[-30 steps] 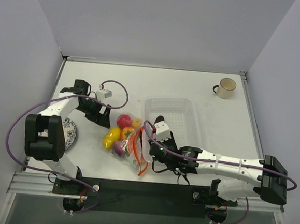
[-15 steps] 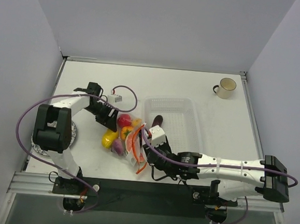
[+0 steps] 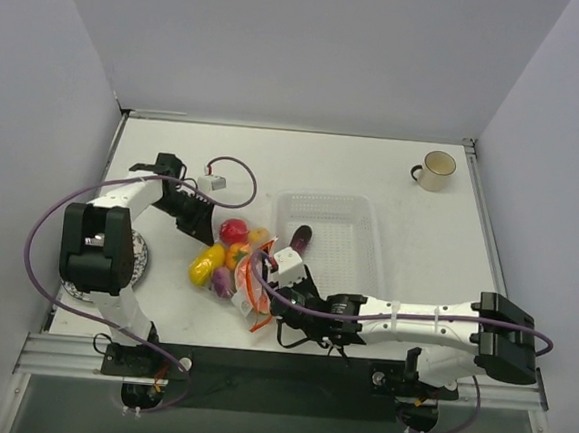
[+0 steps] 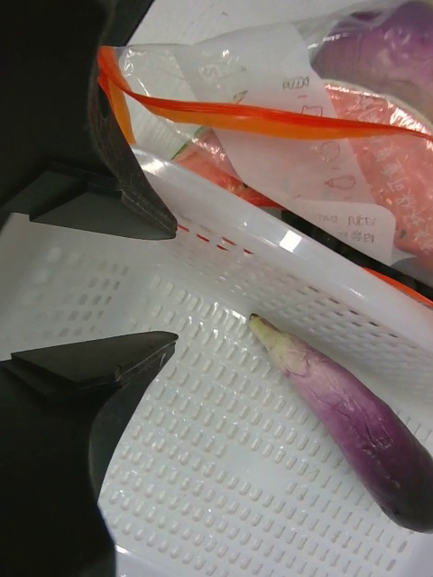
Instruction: Open the zip-top bag and remove the fake food
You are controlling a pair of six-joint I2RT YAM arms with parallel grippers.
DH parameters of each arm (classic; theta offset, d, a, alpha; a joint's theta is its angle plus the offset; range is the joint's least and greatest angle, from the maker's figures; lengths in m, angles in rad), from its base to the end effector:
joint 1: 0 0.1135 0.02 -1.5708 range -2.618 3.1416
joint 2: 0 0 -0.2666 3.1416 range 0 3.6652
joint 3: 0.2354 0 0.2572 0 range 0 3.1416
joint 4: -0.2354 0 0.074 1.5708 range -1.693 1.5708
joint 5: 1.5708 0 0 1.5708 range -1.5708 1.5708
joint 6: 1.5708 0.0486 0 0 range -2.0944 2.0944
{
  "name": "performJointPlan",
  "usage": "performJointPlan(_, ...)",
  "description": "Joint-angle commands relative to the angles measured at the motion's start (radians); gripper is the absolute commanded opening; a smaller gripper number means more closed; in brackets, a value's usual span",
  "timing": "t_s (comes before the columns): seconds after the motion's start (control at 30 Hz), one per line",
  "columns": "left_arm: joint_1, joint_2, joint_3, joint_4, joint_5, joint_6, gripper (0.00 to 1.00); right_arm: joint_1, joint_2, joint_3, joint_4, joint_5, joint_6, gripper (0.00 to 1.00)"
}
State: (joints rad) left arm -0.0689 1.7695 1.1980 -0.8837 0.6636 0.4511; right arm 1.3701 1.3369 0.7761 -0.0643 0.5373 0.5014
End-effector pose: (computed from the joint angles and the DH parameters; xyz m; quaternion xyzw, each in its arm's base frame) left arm 0.3255 -0.0525 0.1785 0.2608 0.9073 -0.3089 0.1154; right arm 0.0833 0.2849 0.2229 -0.2515 0.8295 0.2133 0.4507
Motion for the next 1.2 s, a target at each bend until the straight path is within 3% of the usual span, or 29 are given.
performJointPlan(0.0,0.063,-0.068,0.043,-0.107,0.045,0.090,0.24,0.001,0.067,0.035,0.026,0.006,-0.023,0.46)
performJointPlan(0.23,0.187,-0.146,0.057,-0.224,0.037,0.192,0.16,-0.052,0.070,0.003,-0.029,0.030,0.060,0.37)
performJointPlan(0.57,0.199,-0.162,0.049,-0.241,0.014,0.215,0.08,-0.121,-0.117,-0.104,-0.137,0.093,0.065,0.36)
performJointPlan(0.7,0.201,-0.177,0.060,-0.247,-0.004,0.215,0.00,-0.102,-0.183,-0.008,-0.146,0.098,-0.029,0.50)
performJointPlan(0.83,0.199,-0.197,0.100,-0.256,-0.002,0.195,0.00,-0.069,-0.109,0.135,-0.147,0.047,-0.084,0.60)
performJointPlan(1.17,0.192,-0.206,0.064,-0.244,-0.019,0.186,0.00,-0.026,0.119,0.233,-0.144,0.007,-0.075,0.63)
